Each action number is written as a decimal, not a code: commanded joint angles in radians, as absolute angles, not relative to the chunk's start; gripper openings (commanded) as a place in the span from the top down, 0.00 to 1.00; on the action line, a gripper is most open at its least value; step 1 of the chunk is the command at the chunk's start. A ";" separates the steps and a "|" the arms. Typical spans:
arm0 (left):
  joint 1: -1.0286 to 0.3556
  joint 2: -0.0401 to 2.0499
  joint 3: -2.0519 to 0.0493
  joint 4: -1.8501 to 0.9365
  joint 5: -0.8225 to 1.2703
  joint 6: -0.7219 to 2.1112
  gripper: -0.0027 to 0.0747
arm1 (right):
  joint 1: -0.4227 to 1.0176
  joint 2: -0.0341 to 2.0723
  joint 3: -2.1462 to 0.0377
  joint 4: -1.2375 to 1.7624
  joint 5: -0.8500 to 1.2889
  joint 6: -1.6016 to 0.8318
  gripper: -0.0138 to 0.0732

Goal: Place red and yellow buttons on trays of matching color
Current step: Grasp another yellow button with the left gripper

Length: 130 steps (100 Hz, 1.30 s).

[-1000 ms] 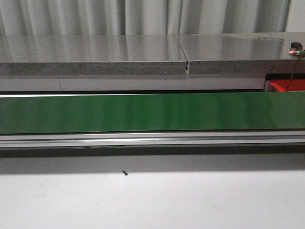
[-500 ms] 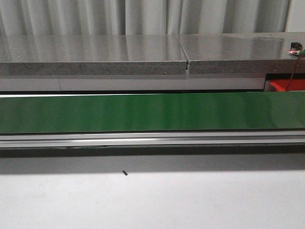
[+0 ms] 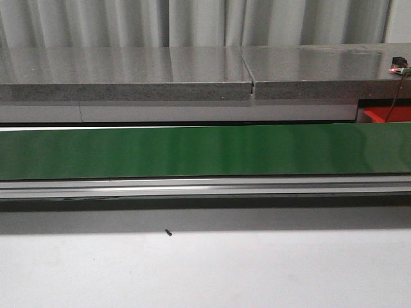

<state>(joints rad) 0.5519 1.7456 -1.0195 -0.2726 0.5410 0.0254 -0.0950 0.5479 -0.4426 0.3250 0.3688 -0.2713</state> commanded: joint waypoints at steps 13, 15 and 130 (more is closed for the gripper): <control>0.553 1.707 -1.050 -0.290 0.480 0.027 0.67 | -0.094 0.547 -0.469 0.334 0.299 -0.280 0.92; 0.553 1.707 -1.050 -0.290 0.480 0.027 0.69 | -0.094 0.547 -0.469 0.334 0.299 -0.280 0.92; 0.284 1.372 -0.956 -0.307 0.534 0.096 0.75 | -0.094 0.547 -0.469 0.334 0.299 -0.280 0.92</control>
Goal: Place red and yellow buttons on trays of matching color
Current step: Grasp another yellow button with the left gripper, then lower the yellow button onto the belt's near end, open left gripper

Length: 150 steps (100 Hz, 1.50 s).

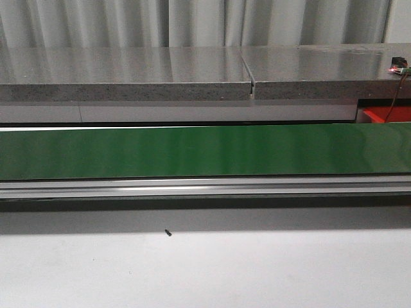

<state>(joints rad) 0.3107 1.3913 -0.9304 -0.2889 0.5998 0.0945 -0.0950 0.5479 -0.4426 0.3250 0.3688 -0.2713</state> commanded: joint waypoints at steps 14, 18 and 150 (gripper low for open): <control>0.277 1.412 -0.956 -0.307 0.536 0.102 0.75 | -0.094 0.547 -0.469 0.334 0.299 -0.280 0.92; 0.277 1.420 -0.956 -0.307 0.538 0.102 0.75 | -0.094 0.547 -0.469 0.334 0.299 -0.280 0.92; 0.662 1.256 -0.958 -0.497 0.654 0.233 0.21 | -0.094 0.547 -0.469 0.334 0.299 -0.280 0.92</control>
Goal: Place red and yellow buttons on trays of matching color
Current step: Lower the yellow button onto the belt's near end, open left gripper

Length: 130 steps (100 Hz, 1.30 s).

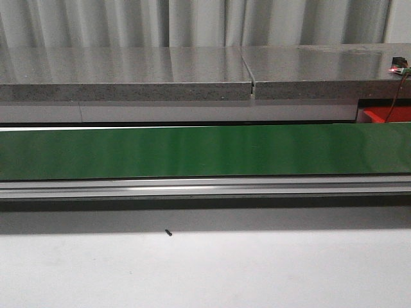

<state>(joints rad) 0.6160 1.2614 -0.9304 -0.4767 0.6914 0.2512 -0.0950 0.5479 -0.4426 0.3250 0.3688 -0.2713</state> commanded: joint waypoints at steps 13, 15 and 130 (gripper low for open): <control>0.696 1.312 -0.958 -0.483 0.666 0.233 0.21 | -0.094 0.547 -0.469 0.334 0.299 -0.280 0.92; 0.696 1.322 -0.958 -0.477 0.666 0.233 0.21 | -0.094 0.547 -0.469 0.334 0.299 -0.280 0.92; 0.696 1.707 -1.015 -0.365 0.294 0.233 0.26 | -0.094 0.547 -0.469 0.334 0.299 -0.280 0.92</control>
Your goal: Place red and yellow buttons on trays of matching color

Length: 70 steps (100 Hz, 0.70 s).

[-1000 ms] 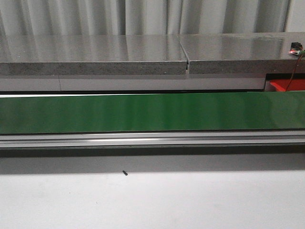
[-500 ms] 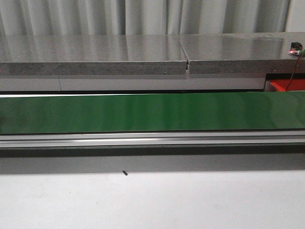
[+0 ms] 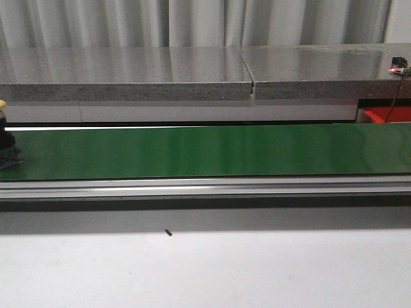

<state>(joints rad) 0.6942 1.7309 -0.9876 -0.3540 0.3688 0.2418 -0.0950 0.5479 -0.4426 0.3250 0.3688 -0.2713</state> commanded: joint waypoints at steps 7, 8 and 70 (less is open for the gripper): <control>0.692 1.713 -1.015 -0.365 0.264 0.233 0.26 | -0.094 0.547 -0.469 0.334 0.299 -0.280 0.92; 0.692 1.713 -1.015 -0.365 0.258 0.233 0.26 | -0.094 0.547 -0.469 0.334 0.299 -0.280 0.92; 0.623 1.713 -1.015 -0.363 0.150 0.233 0.80 | -0.094 0.547 -0.469 0.334 0.299 -0.280 0.92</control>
